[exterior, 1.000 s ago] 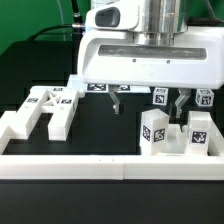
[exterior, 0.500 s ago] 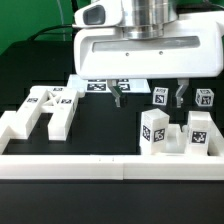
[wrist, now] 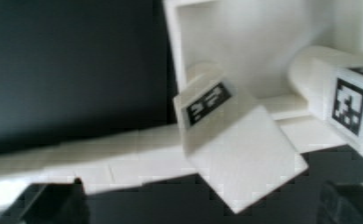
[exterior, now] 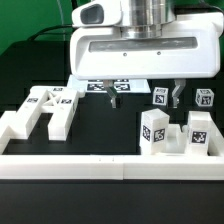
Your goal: Assemble chair
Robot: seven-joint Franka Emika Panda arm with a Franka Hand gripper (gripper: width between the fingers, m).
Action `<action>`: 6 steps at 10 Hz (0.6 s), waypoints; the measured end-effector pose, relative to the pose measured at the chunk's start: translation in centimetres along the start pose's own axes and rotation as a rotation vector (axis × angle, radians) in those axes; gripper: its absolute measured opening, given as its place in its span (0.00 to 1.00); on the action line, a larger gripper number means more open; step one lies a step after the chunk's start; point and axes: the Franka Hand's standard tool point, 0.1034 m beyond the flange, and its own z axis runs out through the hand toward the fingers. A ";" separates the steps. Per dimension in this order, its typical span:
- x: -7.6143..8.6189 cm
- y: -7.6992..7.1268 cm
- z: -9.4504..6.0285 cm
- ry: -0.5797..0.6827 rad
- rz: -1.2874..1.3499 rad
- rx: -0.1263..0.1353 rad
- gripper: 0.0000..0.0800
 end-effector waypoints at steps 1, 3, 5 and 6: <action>-0.2 -0.9 0.1 -0.004 -0.024 -0.001 0.81; -0.3 -1.4 0.4 -0.016 -0.153 0.004 0.81; -0.2 -1.1 0.4 -0.015 -0.185 -0.003 0.81; -0.1 -0.9 0.4 -0.012 -0.284 -0.016 0.81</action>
Offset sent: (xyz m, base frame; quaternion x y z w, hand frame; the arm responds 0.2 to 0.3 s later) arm 0.0000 0.0000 0.0000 0.0000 0.0000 0.0000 1.0000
